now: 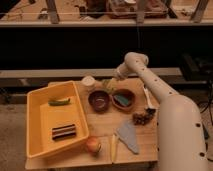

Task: Wipe purple bowl with brush

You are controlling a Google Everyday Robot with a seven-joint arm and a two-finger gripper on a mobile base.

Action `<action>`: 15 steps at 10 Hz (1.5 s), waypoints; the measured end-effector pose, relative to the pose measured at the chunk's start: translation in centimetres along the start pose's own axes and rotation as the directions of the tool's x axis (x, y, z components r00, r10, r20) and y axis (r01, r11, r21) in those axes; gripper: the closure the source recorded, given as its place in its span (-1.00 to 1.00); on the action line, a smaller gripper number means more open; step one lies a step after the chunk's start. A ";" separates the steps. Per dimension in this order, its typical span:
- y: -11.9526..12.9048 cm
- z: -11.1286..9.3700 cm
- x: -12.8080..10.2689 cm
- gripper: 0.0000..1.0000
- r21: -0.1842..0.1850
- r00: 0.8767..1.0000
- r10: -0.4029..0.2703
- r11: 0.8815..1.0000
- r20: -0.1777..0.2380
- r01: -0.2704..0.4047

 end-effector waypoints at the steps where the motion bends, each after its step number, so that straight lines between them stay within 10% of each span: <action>1: 0.6 -0.7 -0.1 -0.60 0.001 0.998 -0.059 0.998 -0.032 0.059; 4: 4.4 -2.9 1.3 -0.60 -0.001 0.944 -0.301 0.953 -0.131 0.304; 10: 12.2 -11.0 6.6 -0.60 -0.063 0.722 -0.692 0.722 -0.031 0.689; 13: 12.8 -11.3 6.9 -0.60 -0.066 0.688 -0.723 0.691 -0.060 0.720; 14: 12.8 -11.1 6.9 -0.60 -0.079 0.653 -0.753 0.658 -0.084 0.749; 15: 12.5 -11.1 7.5 -0.60 -0.111 0.584 -0.803 0.595 -0.115 0.796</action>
